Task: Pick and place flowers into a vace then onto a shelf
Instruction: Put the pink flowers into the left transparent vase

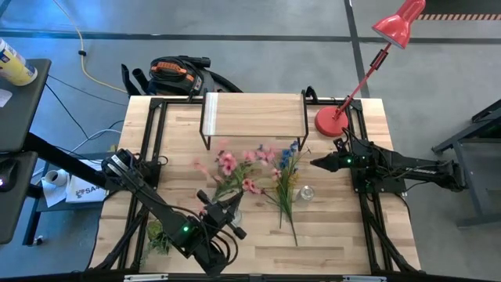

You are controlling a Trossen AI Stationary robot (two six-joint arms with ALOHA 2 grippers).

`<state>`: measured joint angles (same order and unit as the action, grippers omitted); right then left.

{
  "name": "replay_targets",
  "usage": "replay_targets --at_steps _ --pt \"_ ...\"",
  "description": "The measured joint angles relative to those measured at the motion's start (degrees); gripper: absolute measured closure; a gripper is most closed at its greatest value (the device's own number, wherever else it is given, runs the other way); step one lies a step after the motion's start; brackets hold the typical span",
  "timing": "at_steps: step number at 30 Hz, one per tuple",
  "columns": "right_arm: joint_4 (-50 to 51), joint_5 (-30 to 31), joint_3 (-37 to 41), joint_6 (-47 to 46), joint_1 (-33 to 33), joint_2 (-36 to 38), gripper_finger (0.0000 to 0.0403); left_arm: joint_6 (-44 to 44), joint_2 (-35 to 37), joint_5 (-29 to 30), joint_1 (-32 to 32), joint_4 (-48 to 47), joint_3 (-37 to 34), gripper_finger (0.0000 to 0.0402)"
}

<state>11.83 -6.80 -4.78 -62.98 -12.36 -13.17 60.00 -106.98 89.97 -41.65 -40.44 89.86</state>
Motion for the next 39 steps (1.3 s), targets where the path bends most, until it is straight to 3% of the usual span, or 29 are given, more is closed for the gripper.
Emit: replay_targets --at_steps 18,27,39 --pt "0.1 2.8 0.0 0.6 0.0 0.0 0.0098 -3.2 2.8 0.1 -0.9 1.5 0.9 0.0381" --pt "0.1 2.8 0.0 1.9 0.0 0.0 0.0098 -13.2 2.8 0.1 -0.7 1.3 6.9 0.0381" --pt "0.1 1.0 0.0 1.5 0.0 0.0 0.0098 -13.3 2.8 0.0 -1.3 2.2 7.7 0.0381"
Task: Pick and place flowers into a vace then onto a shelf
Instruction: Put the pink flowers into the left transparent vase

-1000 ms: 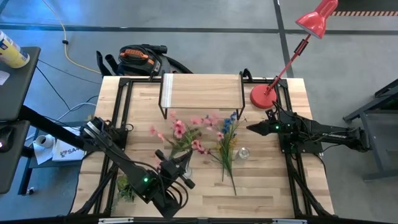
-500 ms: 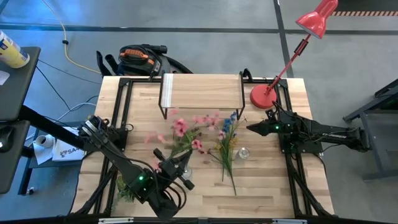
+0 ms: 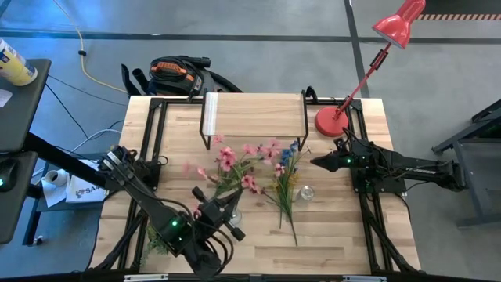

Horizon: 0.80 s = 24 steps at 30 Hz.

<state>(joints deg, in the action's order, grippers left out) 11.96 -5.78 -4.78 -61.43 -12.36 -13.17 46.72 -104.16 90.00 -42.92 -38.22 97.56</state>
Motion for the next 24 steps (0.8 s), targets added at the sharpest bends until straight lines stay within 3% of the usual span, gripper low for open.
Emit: replay_targets --at_steps 10,24 --pt "-0.1 -1.6 0.0 -0.1 0.0 0.0 0.0098 0.1 -1.1 0.1 -3.4 1.4 0.0 0.0381" --pt "-0.1 -1.3 0.0 -0.3 0.0 0.0 0.0098 0.3 -2.0 0.1 -3.2 -1.2 -0.4 0.0381"
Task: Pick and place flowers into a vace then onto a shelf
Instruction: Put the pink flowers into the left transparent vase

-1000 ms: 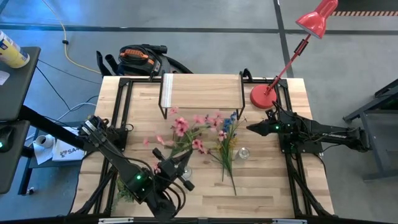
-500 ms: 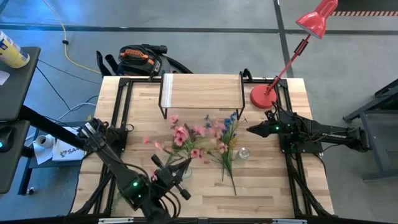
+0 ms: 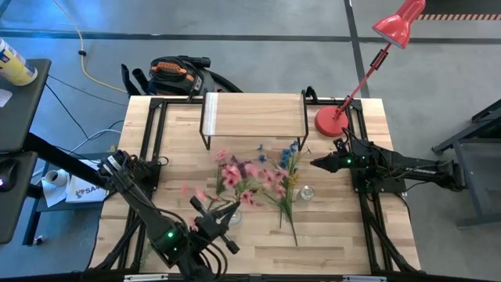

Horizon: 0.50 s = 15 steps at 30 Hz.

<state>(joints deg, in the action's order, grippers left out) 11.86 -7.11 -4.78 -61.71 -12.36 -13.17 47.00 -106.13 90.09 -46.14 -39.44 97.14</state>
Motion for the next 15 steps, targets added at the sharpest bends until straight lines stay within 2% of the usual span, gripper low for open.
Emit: replay_targets --at_steps 9,15 --pt "0.0 0.0 0.0 -0.4 0.0 0.0 0.0098 6.1 0.0 -0.1 0.9 -0.1 -3.6 0.0381" --pt "0.0 0.0 0.0 -0.4 0.0 0.0 0.0098 6.8 0.0 0.1 2.0 -0.7 -4.0 0.0380"
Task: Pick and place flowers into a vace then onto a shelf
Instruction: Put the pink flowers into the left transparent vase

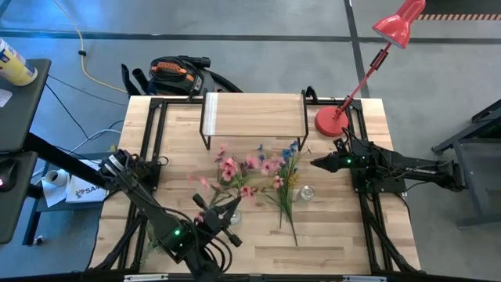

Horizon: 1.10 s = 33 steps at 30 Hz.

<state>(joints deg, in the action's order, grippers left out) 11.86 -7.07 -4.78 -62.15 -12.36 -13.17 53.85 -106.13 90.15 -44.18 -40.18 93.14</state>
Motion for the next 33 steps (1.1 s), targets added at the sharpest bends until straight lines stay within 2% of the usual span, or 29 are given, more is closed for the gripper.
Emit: replay_targets --at_steps 22,33 --pt "0.0 0.2 0.0 0.7 0.0 0.0 0.0098 1.3 -0.1 -0.2 0.7 -0.2 0.0 0.0380" --pt "0.0 -0.1 0.0 0.6 0.0 0.0 0.0098 9.6 -4.4 -0.6 0.7 -2.5 -0.1 0.0375"
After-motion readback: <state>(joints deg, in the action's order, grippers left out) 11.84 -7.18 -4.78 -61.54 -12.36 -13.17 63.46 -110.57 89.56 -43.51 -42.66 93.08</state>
